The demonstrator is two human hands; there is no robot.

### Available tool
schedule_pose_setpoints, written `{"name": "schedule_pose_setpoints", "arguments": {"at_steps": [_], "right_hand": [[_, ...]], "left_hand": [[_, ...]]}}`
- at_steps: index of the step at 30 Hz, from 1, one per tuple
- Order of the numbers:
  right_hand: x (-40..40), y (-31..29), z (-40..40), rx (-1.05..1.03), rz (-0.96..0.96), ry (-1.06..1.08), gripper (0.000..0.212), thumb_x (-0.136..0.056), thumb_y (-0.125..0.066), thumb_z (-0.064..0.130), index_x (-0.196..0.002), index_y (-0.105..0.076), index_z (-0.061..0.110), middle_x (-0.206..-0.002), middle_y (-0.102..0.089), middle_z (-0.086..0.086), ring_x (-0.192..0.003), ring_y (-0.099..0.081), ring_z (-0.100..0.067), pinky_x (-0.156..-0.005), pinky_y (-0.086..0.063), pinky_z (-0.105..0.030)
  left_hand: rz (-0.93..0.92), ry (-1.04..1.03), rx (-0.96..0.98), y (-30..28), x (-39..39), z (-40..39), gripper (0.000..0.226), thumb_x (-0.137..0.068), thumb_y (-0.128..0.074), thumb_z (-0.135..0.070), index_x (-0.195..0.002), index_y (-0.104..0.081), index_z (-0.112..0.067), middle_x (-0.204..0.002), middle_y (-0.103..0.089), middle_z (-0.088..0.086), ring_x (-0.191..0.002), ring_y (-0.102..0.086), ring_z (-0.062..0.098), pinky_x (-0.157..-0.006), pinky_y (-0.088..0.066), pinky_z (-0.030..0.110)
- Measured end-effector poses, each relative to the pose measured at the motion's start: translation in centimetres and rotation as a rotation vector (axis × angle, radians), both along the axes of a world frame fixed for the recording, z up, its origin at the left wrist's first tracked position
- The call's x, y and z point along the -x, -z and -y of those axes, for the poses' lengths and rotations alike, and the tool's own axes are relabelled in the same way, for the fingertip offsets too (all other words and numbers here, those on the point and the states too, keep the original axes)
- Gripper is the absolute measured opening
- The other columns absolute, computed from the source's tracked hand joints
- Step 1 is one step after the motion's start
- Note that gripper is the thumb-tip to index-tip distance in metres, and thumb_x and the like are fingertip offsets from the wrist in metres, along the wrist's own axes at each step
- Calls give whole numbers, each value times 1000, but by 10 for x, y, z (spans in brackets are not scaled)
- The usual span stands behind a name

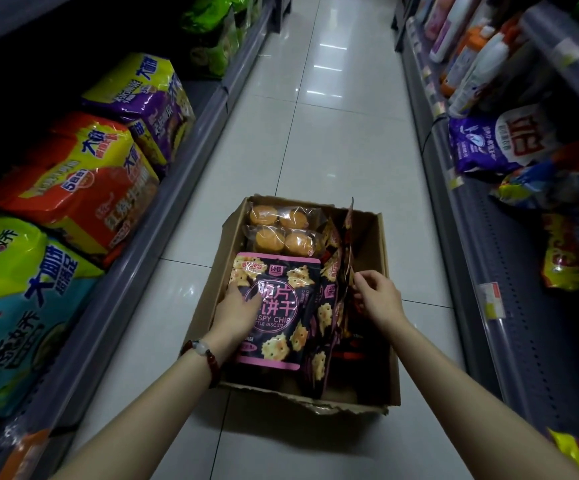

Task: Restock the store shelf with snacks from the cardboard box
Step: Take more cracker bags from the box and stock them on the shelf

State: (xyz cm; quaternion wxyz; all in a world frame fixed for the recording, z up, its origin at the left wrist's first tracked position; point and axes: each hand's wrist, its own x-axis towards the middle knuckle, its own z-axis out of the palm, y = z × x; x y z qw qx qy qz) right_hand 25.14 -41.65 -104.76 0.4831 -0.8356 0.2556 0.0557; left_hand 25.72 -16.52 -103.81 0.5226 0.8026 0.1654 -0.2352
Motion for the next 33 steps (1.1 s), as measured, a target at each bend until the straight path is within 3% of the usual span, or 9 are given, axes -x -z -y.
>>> {"name": "schedule_pose_setpoints", "arguments": {"at_steps": [6, 9, 11, 14, 18, 22, 27, 30, 33], "right_hand": [[2, 6, 9, -11, 12, -20, 19, -94, -52, 42, -103, -61, 28, -103, -68, -2, -100, -64, -23, -92, -53, -49], [0, 8, 8, -17, 20, -22, 19, -95, -51, 42, -103, -62, 28, -102, -68, 0, -100, -64, -21, -92, -53, -48], [-1, 11, 5, -20, 19, -28, 22, -95, -51, 42, -104, -63, 26, -102, -68, 1, -99, -64, -20, -92, -53, -47], [-2, 12, -1, -27, 12, -29, 31, -96, -50, 41, -113, -64, 19, -103, -68, 0, -96, -65, -19, -92, -53, -46], [0, 12, 0, -20, 21, -26, 27, -97, -50, 40, -109, -64, 20, -98, -68, 2, -92, -65, -18, -91, -54, -47], [2, 14, 2, 8, 29, -33, 18, -97, -50, 39, -102, -62, 26, -95, -67, 3, -93, -65, -19, -91, -53, -48], [5, 17, -2, 14, 11, -39, 25, -97, -48, 38, -109, -64, 22, -101, -68, 2, -98, -64, -20, -92, -53, -48], [6, 16, -5, 8, 8, -38, 28, -98, -48, 37, -112, -64, 20, -103, -68, 2, -98, -64, -19, -92, -53, -48], [7, 15, -5, 8, 5, -46, 28, -98, -47, 37, -113, -64, 20, -103, -67, 3, -100, -64, -19, -93, -52, -47]], "left_hand": [[3, -110, 122, 8, 4, 7, 45, -95, -53, -36, -136, -40, -23, -109, -68, 4, -89, -70, 20, -79, -59, 39], [-47, -137, 148, 13, 4, 0, 34, -95, -53, -32, -127, -48, -21, -105, -71, 5, -89, -72, 23, -82, -59, 45], [-51, -144, 87, 18, 4, -3, 23, -98, -48, -28, -118, -53, -18, -104, -70, 6, -88, -71, 23, -79, -59, 46], [18, -85, -93, 27, 5, 0, 20, -99, -45, -21, -116, -52, -14, -111, -65, 7, -94, -67, 21, -64, -58, 30], [-40, -111, 11, 33, 6, 2, 30, -92, -60, -23, -119, -49, -14, -110, -64, 5, -95, -68, 22, -60, -58, 28], [-159, -175, 157, 34, 0, -3, 41, -91, -61, -35, -122, -47, -12, -105, -69, 9, -89, -71, 25, -80, -59, 46], [-239, -90, 80, 35, -8, 1, 53, -93, -47, -49, -127, -45, -9, -104, -70, 10, -88, -71, 25, -78, -59, 39], [-186, -9, -11, 56, -10, -1, 80, -77, -36, -69, -141, -33, -21, -122, -63, 8, -106, -64, 29, -93, -53, 46], [-141, -21, 64, 75, -5, -3, 80, -70, -36, -77, -141, -27, -41, -137, -52, 8, -118, -57, 29, -98, -49, 49]]}}
